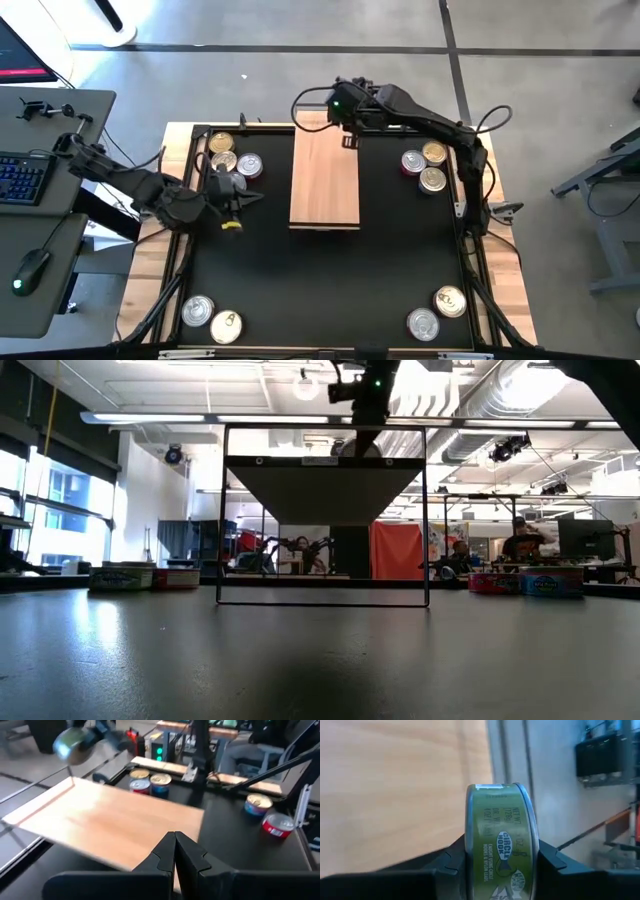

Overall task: Stack canned seafood by type on shelf
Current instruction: Put the green tuna can on the shelf

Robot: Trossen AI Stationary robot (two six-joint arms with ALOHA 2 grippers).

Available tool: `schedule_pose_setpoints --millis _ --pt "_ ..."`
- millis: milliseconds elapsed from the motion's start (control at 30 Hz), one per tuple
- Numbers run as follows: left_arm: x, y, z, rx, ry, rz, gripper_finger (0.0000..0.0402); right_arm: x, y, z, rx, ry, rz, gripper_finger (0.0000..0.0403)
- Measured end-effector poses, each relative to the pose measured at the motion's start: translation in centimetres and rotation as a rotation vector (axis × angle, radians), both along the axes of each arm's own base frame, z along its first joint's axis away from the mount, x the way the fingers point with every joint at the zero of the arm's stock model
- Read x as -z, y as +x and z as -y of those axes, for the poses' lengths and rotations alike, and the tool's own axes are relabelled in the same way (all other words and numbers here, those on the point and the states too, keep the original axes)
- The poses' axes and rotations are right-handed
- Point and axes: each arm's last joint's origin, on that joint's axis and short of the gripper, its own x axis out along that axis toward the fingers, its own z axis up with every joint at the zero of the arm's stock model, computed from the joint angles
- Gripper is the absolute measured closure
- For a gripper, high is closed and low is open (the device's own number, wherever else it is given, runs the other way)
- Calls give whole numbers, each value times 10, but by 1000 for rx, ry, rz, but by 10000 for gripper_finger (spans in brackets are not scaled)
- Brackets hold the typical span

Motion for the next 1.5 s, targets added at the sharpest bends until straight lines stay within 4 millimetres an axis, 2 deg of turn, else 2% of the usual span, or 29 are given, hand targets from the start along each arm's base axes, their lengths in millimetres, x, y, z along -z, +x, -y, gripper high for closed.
schedule_pose_setpoints --millis 200,300,433,500,567,633,800,867,1000,1067,1300,1500 --pt "6 -12 -6 -43 -21 -24 401 -9 -23 -2 5 77 -11 285" --pt "14 -12 -7 -67 -32 5 401 1 -43 -8 13 115 -21 285" --pt "20 -8 -6 -79 -51 50 401 13 -84 -25 40 76 110 285" --pt "22 -7 -8 -104 -44 53 401 18 -93 -33 21 -7 219 285" --pt "24 -5 -11 -127 -49 68 402 25 -88 -36 -19 -99 333 285" --pt "24 -4 -14 -146 -50 69 401 38 -79 -37 -53 -154 372 285" --pt "24 -3 -18 -179 -94 88 401 72 -50 -25 -100 -192 292 285" --pt "24 -3 -18 -183 -109 94 401 80 -39 -21 -106 -189 274 282" --pt "24 -3 -17 -166 -122 93 401 80 -20 -15 -158 -207 266 240" --pt "24 -3 -17 -165 -122 93 401 83 -12 -12 -199 -198 250 232" --pt "24 -3 -17 -165 -121 92 401 90 8 -4 -260 -230 181 243" --pt "25 -3 -17 -162 -113 75 401 89 12 -4 -280 -221 190 246"
